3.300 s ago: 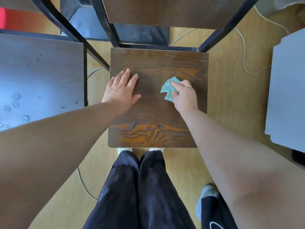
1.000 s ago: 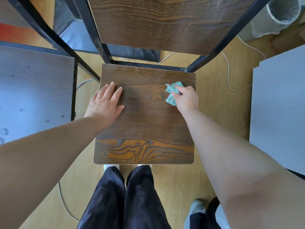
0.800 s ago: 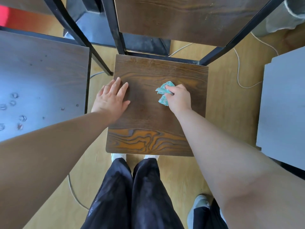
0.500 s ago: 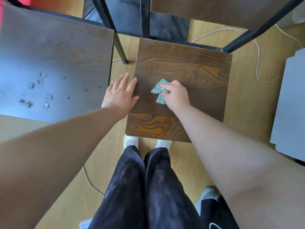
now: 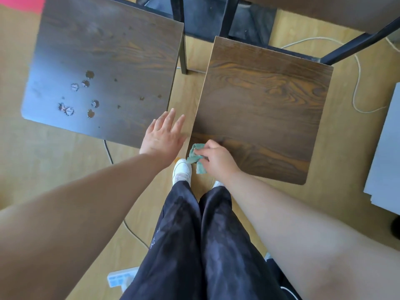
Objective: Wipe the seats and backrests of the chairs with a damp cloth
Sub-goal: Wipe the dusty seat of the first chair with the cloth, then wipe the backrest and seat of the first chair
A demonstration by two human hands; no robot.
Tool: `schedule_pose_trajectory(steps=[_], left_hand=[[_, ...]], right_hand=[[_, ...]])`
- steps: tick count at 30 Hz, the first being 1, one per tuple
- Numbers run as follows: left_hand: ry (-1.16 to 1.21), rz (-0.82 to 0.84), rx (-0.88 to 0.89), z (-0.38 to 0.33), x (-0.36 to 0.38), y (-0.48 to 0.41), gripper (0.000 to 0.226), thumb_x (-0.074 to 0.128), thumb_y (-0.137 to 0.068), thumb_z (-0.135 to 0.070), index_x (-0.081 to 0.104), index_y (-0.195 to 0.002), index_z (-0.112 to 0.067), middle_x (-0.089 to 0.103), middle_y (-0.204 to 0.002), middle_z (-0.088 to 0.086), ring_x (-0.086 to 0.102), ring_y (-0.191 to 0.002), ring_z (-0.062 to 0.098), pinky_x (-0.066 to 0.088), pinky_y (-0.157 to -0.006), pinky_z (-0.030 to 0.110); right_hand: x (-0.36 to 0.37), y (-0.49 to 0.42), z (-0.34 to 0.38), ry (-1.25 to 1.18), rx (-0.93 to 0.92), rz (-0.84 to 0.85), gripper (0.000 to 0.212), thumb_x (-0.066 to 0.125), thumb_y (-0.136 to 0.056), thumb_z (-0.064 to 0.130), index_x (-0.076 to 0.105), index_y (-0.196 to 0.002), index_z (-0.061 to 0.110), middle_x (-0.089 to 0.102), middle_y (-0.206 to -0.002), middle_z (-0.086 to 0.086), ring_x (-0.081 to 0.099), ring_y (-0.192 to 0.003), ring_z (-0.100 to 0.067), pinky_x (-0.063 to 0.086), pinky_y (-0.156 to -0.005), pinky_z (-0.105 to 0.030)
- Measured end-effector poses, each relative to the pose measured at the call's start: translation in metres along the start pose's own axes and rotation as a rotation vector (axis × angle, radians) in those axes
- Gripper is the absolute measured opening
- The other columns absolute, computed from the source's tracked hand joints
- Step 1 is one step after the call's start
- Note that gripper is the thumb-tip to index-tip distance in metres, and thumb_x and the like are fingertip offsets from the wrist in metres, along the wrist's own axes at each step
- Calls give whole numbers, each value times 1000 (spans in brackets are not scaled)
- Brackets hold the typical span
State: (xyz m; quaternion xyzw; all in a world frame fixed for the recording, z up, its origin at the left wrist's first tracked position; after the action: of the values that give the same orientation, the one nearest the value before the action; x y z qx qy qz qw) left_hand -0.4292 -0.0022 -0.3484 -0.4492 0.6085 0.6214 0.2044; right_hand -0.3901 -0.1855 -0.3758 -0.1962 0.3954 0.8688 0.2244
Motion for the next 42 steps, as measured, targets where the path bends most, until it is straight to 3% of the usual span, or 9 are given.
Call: schedule_pose_trajectory(steps=[6, 9, 13, 15, 17, 25, 31, 39, 42], left_hand=[[18, 19, -19, -4, -10, 11, 61, 27, -107, -45, 3, -159, -27, -4, -167, 4, -5, -154, 24, 3, -123, 41], [40, -8, -17, -17, -33, 2, 62, 25, -106, -47, 0, -159, -27, -6, -167, 3, -6, -153, 23, 2, -123, 40], [93, -161, -14, -42, -90, -34, 61, 24, -106, -47, 0, -159, -28, -6, -167, 3, -5, -154, 23, 4, -123, 39], [138, -244, -14, -52, -124, -55, 59, 24, -106, -47, 3, -159, -28, -4, -167, 3, -2, -154, 23, 7, -124, 40], [185, -317, -3, -58, -157, -75, 59, 26, -106, -44, 6, -159, -26, 0, -167, 3, 1, -154, 23, 11, -125, 40], [203, -448, 21, -53, -237, -118, 60, 29, -107, -39, 4, -159, -25, -2, -167, 3, -1, -154, 22, 11, -124, 39], [167, -388, 10, -43, -218, -127, 60, 27, -106, -42, 4, -159, -24, -1, -167, 6, -1, -154, 25, 11, -124, 40], [130, -301, 34, -38, -177, -129, 58, 25, -107, -42, 5, -159, -23, 0, -167, 6, -2, -153, 25, 8, -124, 41], [140, -279, 26, -29, -166, -128, 60, 26, -107, -42, 6, -159, -23, -1, -167, 5, -2, -153, 24, 9, -124, 42]], right_hand=[[0, 20, 8, -48, 85, 18, 31, 58, -97, 12, 67, -126, 17, 54, -113, 6, 57, -103, -13, 44, -90, -16], [-39, 13, 16, -137, 100, -165, 30, 60, -95, 11, 69, -123, 18, 53, -101, 7, 55, -91, -8, 38, -77, -4], [-130, -10, 41, -164, 30, -451, 28, 64, -95, 19, 68, -123, 22, 55, -106, 11, 58, -98, -7, 54, -87, -20], [-180, -22, 58, -163, 10, -577, 29, 64, -95, 20, 68, -124, 23, 54, -111, 12, 57, -103, -6, 52, -88, -16], [-227, -32, 77, -124, -77, -728, 29, 64, -95, 16, 69, -123, 21, 53, -109, 11, 52, -100, -1, 45, -83, -4], [-347, -40, 172, 314, -663, -1216, 29, 57, -98, 13, 65, -123, 2, 60, -106, -15, 58, -101, -16, 48, -88, -17], [-344, -82, 169, 490, -620, -1143, 37, 44, -101, 19, 63, -127, 1, 61, -103, -16, 58, -96, -25, 55, -78, -32], [-301, -110, 133, 501, -513, -996, 39, 50, -97, 23, 61, -126, 1, 61, -111, -16, 61, -102, -26, 56, -82, -32], [-281, -122, 118, 222, -347, -899, 26, 51, -101, 30, 65, -115, 14, 57, -102, 1, 56, -94, -14, 54, -79, -34]])
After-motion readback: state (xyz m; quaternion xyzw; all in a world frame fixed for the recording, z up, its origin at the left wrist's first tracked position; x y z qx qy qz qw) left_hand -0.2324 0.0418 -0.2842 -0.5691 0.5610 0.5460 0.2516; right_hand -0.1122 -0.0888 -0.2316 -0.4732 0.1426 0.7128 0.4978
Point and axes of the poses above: each hand's wrist, its own y-axis away from the middle knuckle, its own x-axis out of the palm, z = x × y, the point moved 1 cm from there along -y, towards the middle knuckle
